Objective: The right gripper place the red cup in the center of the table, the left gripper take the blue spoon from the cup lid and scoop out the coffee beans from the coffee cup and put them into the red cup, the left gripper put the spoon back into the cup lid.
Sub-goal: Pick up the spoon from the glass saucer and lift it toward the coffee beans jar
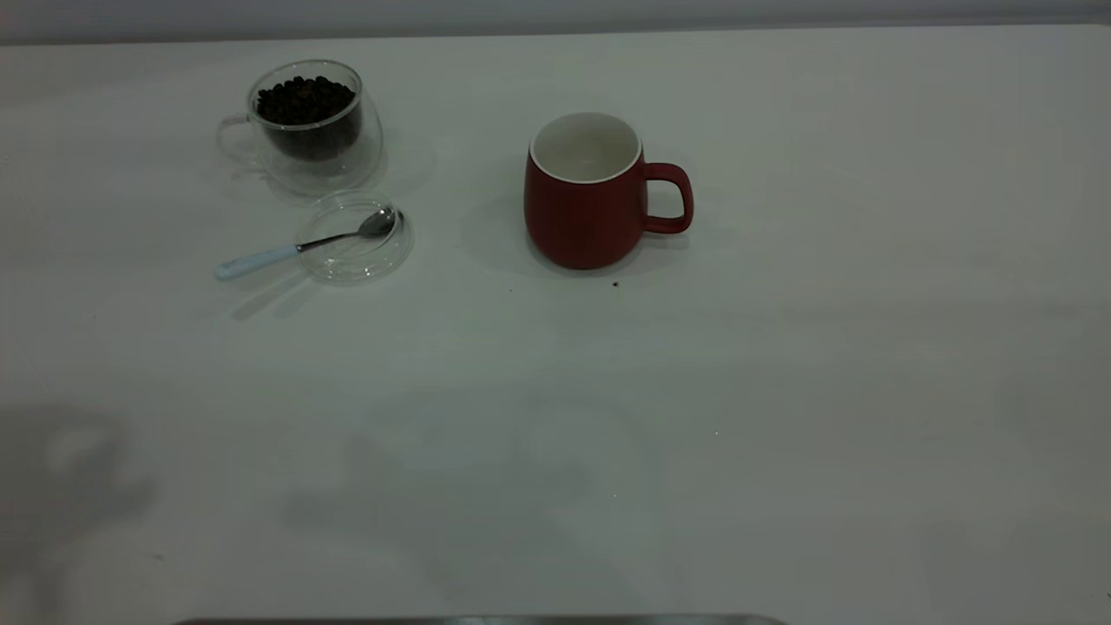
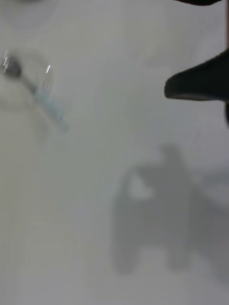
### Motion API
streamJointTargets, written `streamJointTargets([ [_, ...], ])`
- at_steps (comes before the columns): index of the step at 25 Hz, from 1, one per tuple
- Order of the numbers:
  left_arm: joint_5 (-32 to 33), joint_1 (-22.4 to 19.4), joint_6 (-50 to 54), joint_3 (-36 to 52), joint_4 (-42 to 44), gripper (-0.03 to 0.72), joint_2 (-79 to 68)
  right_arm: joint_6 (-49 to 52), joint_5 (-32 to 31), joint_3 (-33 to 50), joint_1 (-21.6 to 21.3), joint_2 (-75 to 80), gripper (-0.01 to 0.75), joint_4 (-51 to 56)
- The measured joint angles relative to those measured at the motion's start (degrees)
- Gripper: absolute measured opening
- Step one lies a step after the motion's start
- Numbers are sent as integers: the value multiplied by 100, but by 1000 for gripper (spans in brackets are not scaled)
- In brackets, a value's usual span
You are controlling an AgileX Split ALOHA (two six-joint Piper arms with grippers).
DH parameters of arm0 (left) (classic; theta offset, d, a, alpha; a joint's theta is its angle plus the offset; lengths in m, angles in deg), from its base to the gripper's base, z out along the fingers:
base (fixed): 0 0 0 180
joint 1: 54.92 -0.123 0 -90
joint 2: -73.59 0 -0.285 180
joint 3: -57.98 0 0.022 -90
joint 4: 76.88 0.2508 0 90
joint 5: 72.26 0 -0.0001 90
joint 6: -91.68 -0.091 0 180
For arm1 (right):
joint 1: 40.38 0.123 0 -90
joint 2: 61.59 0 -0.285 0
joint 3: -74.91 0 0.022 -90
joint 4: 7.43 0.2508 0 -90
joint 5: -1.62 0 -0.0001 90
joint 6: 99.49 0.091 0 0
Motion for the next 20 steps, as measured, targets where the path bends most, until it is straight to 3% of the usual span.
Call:
streamJointTargets([
  [7, -95, -827, -6, -685, -107, 446, -1250, 0, 0, 0, 0, 0, 550, 0],
  [12, -340, -908, -81, -702, -385, 446, -2374, 1, 0, 0, 0, 0, 550, 0],
  [20, -1238, -908, -126, -702, -478, 446, -3487, 1, 0, 0, 0, 0, 550, 0],
])
